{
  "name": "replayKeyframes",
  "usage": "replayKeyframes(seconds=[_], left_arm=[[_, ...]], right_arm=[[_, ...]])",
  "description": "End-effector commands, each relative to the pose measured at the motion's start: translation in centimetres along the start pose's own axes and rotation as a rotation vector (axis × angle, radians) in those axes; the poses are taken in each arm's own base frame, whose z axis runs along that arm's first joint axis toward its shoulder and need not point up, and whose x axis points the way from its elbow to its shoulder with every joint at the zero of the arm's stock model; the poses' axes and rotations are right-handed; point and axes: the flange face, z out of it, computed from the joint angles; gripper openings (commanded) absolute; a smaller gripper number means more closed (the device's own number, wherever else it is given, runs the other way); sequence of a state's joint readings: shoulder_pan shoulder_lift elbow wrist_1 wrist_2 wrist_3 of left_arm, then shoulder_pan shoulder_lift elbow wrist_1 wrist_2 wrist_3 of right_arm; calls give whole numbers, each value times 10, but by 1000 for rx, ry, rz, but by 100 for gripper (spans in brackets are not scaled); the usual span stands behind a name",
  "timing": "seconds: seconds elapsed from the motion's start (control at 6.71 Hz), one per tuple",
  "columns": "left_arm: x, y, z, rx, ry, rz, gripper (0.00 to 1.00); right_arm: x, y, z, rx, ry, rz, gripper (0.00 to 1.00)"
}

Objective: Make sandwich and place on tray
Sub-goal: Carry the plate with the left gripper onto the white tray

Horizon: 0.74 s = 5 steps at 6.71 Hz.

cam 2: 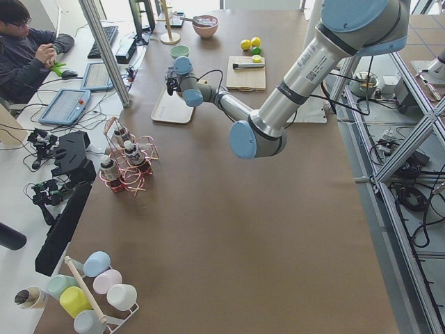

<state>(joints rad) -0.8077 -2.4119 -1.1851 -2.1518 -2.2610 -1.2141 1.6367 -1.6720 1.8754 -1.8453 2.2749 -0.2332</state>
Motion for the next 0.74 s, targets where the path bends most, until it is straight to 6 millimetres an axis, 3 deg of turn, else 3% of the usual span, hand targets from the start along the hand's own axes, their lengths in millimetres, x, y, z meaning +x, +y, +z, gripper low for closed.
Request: replayKeyframes(seconds=[0.0, 0.15, 0.3, 0.6], left_arm=[[21, -61, 10, 19, -49, 6, 0], [11, -76, 25, 49, -55, 19, 0], [16, -90, 34, 82, -87, 8, 0], [18, -88, 37, 81, -89, 10, 0]], right_arm=[[1, 3, 2, -4, -1, 4, 100], [3, 4, 3, -5, -1, 7, 100], [2, 4, 3, -4, -1, 6, 100], [3, 1, 3, -5, -1, 8, 100]])
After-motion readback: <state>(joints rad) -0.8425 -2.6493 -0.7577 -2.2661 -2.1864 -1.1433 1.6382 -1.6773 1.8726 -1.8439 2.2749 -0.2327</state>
